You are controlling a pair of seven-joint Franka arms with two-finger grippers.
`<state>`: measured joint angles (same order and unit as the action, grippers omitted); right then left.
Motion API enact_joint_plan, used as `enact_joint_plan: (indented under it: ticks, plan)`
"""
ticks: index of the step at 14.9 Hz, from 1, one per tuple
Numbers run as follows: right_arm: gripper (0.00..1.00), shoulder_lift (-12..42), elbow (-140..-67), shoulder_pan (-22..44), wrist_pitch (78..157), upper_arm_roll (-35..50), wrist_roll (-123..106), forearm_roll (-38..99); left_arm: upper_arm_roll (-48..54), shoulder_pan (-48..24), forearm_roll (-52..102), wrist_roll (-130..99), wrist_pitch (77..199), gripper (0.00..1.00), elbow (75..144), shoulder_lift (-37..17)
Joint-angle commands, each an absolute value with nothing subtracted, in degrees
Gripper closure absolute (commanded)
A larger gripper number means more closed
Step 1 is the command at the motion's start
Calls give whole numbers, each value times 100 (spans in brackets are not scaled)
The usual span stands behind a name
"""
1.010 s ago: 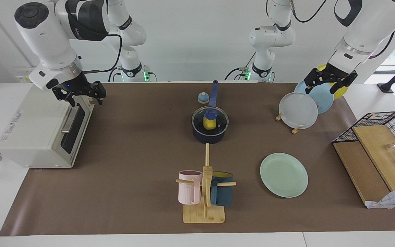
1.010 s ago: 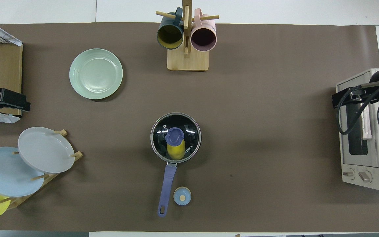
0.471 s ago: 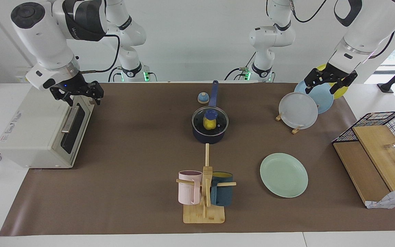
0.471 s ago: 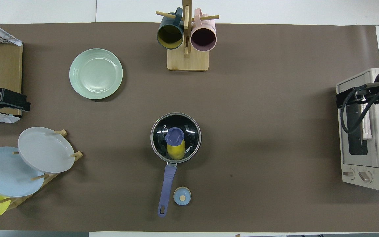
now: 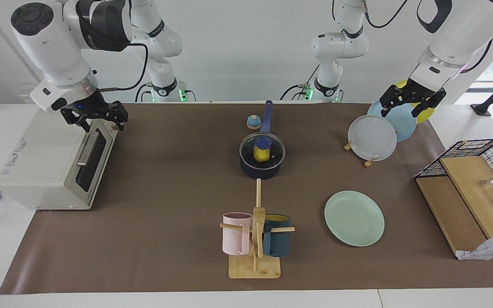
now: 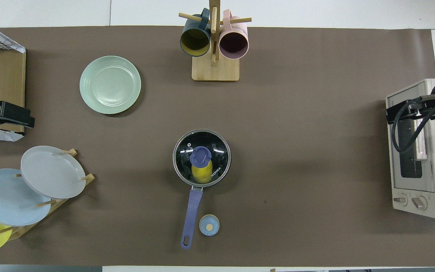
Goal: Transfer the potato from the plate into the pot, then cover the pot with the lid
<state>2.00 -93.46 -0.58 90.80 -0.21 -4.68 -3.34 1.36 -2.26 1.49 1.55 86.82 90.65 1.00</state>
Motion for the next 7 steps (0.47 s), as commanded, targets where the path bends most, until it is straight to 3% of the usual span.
enact_joint_plan:
  ticks: [1,7]
  plan:
    - [0,53,-9422,-167,9044,18,-598,-220,185,-167,79,132,8622,0,9158,229]
    - [0,-79,-9431,-220,8850,-79,-589,-220,185,-167,79,132,8622,0,9158,229]
